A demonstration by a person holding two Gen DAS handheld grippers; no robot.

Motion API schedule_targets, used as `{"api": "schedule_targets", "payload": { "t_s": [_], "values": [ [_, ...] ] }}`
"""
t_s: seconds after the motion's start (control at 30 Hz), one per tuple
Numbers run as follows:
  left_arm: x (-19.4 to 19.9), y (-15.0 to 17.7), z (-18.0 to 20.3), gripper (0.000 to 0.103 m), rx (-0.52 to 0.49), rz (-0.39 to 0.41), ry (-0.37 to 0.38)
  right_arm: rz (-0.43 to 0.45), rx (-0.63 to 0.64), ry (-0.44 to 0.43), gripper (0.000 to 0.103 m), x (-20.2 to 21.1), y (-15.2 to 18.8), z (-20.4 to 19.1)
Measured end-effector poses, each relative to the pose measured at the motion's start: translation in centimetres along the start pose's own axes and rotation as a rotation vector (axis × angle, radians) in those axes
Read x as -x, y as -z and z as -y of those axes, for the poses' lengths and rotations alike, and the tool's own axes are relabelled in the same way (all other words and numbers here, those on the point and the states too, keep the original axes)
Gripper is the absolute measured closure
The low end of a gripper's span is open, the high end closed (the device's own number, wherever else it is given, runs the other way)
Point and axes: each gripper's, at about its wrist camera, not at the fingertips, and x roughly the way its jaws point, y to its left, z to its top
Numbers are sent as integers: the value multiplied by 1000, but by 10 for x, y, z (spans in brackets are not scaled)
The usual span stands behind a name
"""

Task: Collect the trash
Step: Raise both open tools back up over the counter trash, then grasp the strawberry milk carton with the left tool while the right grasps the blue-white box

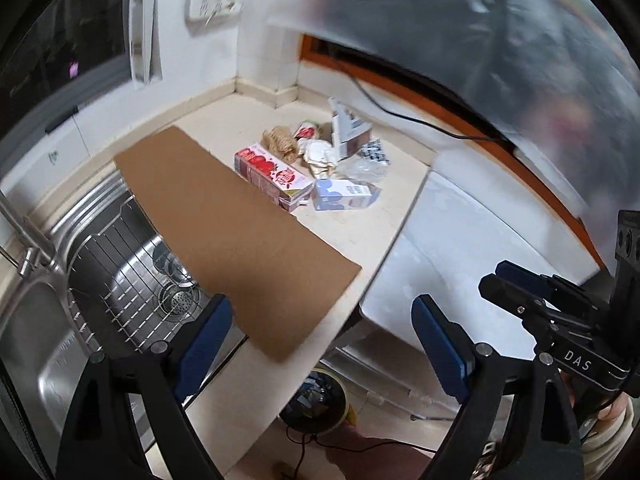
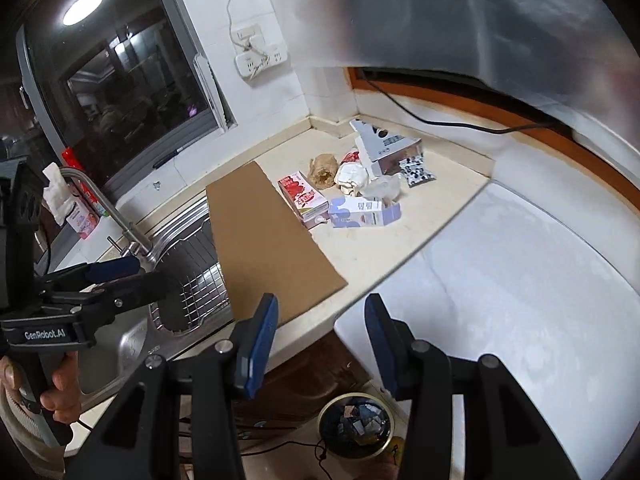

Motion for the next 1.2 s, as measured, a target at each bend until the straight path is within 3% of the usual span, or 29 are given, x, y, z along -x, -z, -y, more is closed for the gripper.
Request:
{"api": "schedule_targets", "payload": {
  "t_s": [0.2, 0.53, 0.83, 1.2],
  "values": [
    [-55, -40, -13, 13, 73, -43, -38, -68, 97, -79, 58, -56, -48, 26],
    [-124, -83, -40, 13, 165, -128, -106, -163, 339, -222, 58, -162, -112, 25],
    [-158, -99, -49, 13, 138, -207, -132, -282, 514, -209, 58, -241, -119, 33],
    [-198, -132, -52, 13, 139, -250, -116, -335, 689, -255, 52, -257, -114, 40]
  ]
}}
